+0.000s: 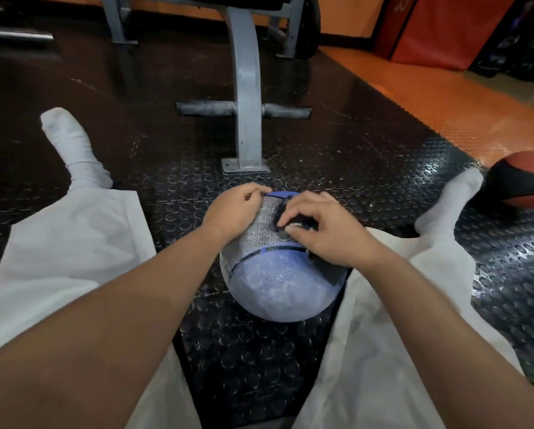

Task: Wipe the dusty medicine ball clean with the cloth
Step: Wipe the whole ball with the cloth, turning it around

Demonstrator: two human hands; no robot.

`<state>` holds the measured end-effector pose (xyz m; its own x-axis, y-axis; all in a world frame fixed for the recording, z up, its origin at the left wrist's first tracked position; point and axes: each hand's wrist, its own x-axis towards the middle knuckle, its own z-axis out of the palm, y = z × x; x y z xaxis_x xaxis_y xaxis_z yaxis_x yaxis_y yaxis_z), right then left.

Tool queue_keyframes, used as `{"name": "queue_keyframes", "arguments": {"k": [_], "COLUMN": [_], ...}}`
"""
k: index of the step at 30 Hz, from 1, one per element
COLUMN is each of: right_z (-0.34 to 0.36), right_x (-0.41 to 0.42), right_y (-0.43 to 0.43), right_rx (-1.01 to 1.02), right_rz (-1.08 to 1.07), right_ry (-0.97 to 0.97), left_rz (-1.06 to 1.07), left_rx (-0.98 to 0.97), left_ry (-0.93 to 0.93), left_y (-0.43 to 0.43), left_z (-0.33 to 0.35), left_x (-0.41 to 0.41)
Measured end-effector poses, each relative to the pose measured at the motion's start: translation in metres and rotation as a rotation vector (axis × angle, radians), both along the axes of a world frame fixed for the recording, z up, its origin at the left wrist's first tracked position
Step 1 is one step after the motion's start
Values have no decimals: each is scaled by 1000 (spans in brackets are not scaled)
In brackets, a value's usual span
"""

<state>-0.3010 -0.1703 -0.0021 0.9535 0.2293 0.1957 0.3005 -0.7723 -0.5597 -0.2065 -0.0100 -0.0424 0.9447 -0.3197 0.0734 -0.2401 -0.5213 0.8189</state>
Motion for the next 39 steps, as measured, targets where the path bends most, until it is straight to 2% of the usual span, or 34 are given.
{"name": "queue_keyframes", "arguments": {"k": [2, 5, 8, 12, 15, 18, 24, 27, 30, 33, 36, 39], "right_z": [2, 6, 6, 0, -3, -1, 7, 3, 1, 4, 12, 16], "right_x": [1, 20, 35, 21, 9, 25, 62, 40, 11, 17, 41, 57], "right_y": [-2, -8, -7, -7, -11, -5, 22, 4, -15, -17, 10, 36], "right_rx": [26, 91, 62, 12, 50, 49, -145, -55, 90, 5, -95, -311], "right_rz": [21, -132, -234, -60, -23, -83, -100, -109, -128, -135, -135, -188], "right_ry": [5, -2, 16, -26, -50, -63, 29, -30, -86, -94, -45, 6], "left_rz": [-23, -130, -42, -37, -42, -26, -80, -21, 11, 16, -9, -14], "left_rx": [-45, -166, -157, -217, -200, -207, -288, -336, -279, -231, -283, -336], "left_ry": [-43, -111, -154, 16, 116, 118, 73, 123, 139, 104, 71, 45], "left_y": [-1, -15, -28, -25, -21, -21, -10, -14, -21, -25, -22, -12], "left_z": [1, -8, -10, -7, -5, -3, -14, -14, -9, -6, -12, -21], "left_x": [-7, -32, -36, -10, 3, 4, 1, 4, 0, -2, -5, -8]}}
